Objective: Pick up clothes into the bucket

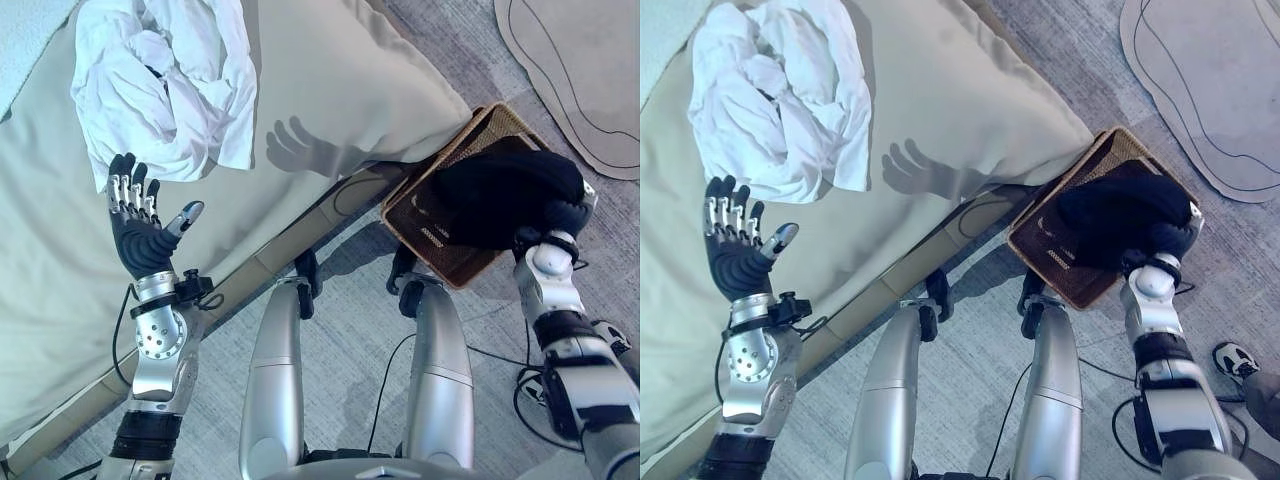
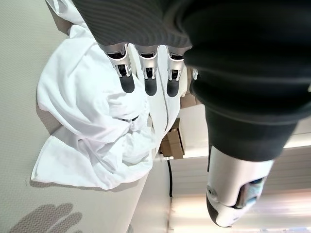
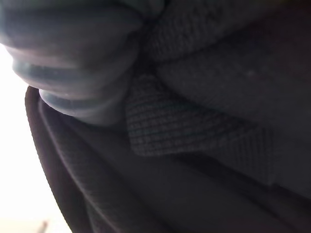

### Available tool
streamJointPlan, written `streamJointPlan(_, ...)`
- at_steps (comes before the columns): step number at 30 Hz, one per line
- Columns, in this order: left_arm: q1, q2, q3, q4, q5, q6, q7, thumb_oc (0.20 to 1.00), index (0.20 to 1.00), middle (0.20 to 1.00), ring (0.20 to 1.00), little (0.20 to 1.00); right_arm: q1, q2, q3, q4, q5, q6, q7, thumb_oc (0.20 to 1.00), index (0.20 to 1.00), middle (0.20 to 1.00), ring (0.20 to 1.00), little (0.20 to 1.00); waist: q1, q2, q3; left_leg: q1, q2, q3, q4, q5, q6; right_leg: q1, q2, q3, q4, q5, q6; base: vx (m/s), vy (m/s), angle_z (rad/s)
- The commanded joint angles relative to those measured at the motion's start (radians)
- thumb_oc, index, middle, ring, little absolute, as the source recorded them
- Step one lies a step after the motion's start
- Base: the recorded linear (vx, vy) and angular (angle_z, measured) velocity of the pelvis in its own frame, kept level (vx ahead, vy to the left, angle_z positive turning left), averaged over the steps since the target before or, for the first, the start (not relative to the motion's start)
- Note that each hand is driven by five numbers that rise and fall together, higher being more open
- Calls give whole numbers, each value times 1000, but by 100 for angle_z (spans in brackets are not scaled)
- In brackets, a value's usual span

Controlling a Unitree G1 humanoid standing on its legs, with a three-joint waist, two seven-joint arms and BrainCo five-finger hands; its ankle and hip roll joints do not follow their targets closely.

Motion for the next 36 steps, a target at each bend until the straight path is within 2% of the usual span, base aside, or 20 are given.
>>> streamJointPlan(1, 20, 12, -11, -75, -15, -72, 11, 1000, 1000, 1000, 1000, 1000, -45, -46, 45, 98, -31, 4, 17, 200, 200, 200, 200, 200, 10, 33, -85, -49, 34, -9, 13, -6, -10, 45, -59, 82, -21, 1, 98, -31, -1, 4)
streamJointPlan(7, 3, 17, -21, -75, -13, -65, 11, 1000, 1000, 1000, 1000, 1000, -135, -25, 85, 290, 6, 53, 74, 200, 200, 200, 200, 200, 31, 43, -81, -84, 25, -11, 34, -4, -9, 11, -65, 82, 9, -4, 96, -25, 2, 5)
streamJointPlan(12, -7, 16, -20, -78, -17, -63, 7, 1000, 1000, 1000, 1000, 1000, -139, -21, 91, 342, -2, 77, 94, 200, 200, 200, 200, 200, 34, 48, -78, -96, 20, -12, 41, -2, -7, -5, -66, 86, 20, -3, 94, -22, 0, 7)
streamJointPlan(19, -25, 14, -33, -76, -22, -60, 11, 1000, 1000, 1000, 1000, 1000, -165, -34, 71, 424, -20, 109, 62, 200, 200, 200, 200, 200, 42, 56, -85, -111, 17, -11, 47, 0, -5, -23, -68, 89, 24, 0, 96, -7, 2, 2)
streamJointPlan(27, -29, 24, -37, -77, -16, -45, 19, 1000, 1000, 1000, 1000, 1000, -193, -39, 21, 480, 25, 127, 8, 200, 200, 200, 200, 200, 41, 60, -93, -107, 18, -3, 29, 5, -3, -20, -68, 91, 7, 7, 99, 0, 0, 0)
streamJointPlan(28, -28, 26, -36, -78, -12, -43, 23, 1000, 1000, 1000, 1000, 1000, -190, -40, 19, 474, 25, 124, 4, 1000, 1000, 1000, 1000, 1000, 40, 58, -95, -106, 18, -3, 27, 5, -2, -19, -67, 91, 2, 9, 100, 0, 0, 0)
streamJointPlan(34, -61, 54, -32, -67, 72, -35, 66, 1000, 1000, 1000, 1000, 1000, -172, -25, 54, 419, -30, 112, -11, 1000, 1000, 1000, 1000, 1000, 28, 48, -99, -97, 24, 2, 16, 6, -1, -8, -68, 89, -15, 16, 103, 0, 0, 0)
streamJointPlan(36, -91, 69, -28, -44, 128, -14, 101, 1000, 1000, 1000, 1000, 1000, -160, -14, 62, 389, -43, 103, -20, 1000, 1000, 1000, 1000, 1000, 19, 44, -101, -94, 26, 3, 10, 7, -1, -6, -68, 88, -22, 19, 106, 4, 16, 0)
